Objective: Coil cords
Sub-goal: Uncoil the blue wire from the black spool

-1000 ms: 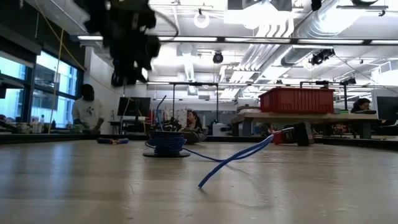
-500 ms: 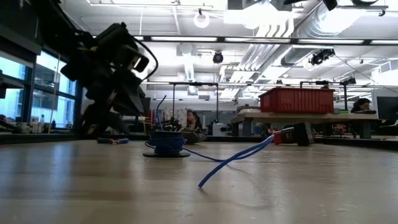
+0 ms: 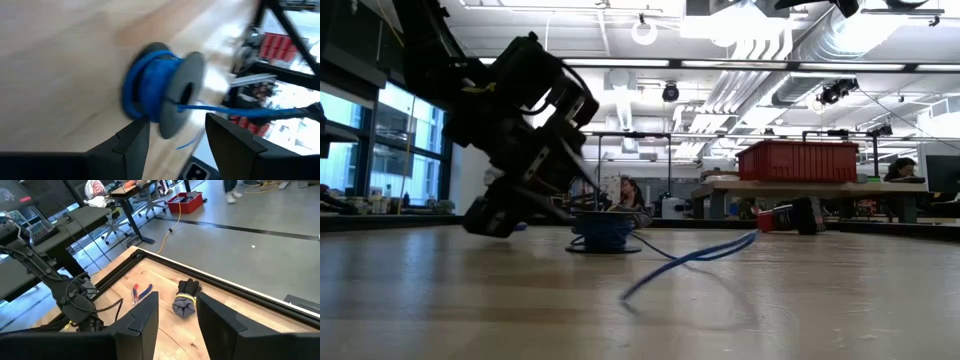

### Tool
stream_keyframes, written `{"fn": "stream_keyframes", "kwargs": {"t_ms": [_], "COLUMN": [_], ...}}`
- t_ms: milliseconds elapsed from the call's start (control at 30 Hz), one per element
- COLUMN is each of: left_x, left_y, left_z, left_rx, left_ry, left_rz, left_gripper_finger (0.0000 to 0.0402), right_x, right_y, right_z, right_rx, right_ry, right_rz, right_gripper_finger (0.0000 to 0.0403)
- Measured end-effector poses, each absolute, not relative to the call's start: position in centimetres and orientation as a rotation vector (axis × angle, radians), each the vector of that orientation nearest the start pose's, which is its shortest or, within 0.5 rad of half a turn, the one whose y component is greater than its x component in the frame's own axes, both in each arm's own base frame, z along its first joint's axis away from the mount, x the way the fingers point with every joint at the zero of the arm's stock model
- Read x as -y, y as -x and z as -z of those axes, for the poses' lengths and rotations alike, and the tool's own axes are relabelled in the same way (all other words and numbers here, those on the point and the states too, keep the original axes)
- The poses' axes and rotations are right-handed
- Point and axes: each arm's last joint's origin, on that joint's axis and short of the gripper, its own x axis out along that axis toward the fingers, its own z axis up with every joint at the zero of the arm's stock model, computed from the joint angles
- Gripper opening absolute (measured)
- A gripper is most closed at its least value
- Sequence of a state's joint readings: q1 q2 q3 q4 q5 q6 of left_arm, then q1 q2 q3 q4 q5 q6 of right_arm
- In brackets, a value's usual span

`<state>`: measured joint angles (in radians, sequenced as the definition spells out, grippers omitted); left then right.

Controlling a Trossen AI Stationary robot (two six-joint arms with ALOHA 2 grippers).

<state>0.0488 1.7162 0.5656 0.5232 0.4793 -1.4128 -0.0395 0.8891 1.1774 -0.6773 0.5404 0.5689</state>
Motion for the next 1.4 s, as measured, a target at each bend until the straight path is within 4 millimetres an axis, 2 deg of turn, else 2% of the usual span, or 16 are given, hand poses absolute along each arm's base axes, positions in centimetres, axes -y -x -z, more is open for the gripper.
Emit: {"fn": "stream_keyframes", "kwargs": {"t_ms": [167, 267, 400, 567, 800, 933, 1067, 1300, 1400], "left_x": [0.2, 0.3, 0.3, 0.3, -0.1, -1.1, -2.5, -4.8, -5.5], "left_y": [-29.0, -29.1, -29.3, -29.5, -29.6, -29.4, -28.3, -25.6, -25.2], "left_z": [-10.6, -10.5, -10.5, -10.6, -11.2, -14.1, -18.7, -26.6, -29.2], "left_rx": [-0.834, -0.828, -0.806, -0.796, -0.776, -0.697, -0.542, -0.295, -0.220], "left_ry": [1.529, 1.524, 1.528, 1.515, 1.474, 1.411, 1.311, 1.382, 1.420], "left_rz": [-0.104, -0.121, -0.147, -0.149, -0.086, 0.068, 0.228, 0.337, 0.354], "left_gripper_finger": [0.0184, 0.0167, 0.0118, 0.0021, 0.0004, 0.0001, 0.0001, 0.0000, 0.0000], "right_x": [2.1, 2.1, 2.1, 2.1, 2.0, 1.4, 0.9, 0.6, 0.6], "right_y": [-15.6, -15.6, -15.6, -15.6, -15.7, -16.5, -17.5, -19.9, -21.6], "right_z": [-40.1, -40.0, -40.0, -40.0, -40.1, -40.6, -40.8, -39.8, -38.8], "right_rx": [-0.212, -0.215, -0.221, -0.225, -0.231, -0.240, -0.249, -0.315, -0.365], "right_ry": [-0.437, -0.436, -0.420, -0.409, -0.406, -0.415, -0.387, -0.372, -0.328], "right_rz": [0.661, 0.662, 0.660, 0.659, 0.614, 0.361, 0.156, 0.043, 0.025], "right_gripper_finger": [0.0126, 0.0126, 0.0126, 0.0126, 0.0126, 0.0126, 0.0126, 0.0126, 0.0126]}}
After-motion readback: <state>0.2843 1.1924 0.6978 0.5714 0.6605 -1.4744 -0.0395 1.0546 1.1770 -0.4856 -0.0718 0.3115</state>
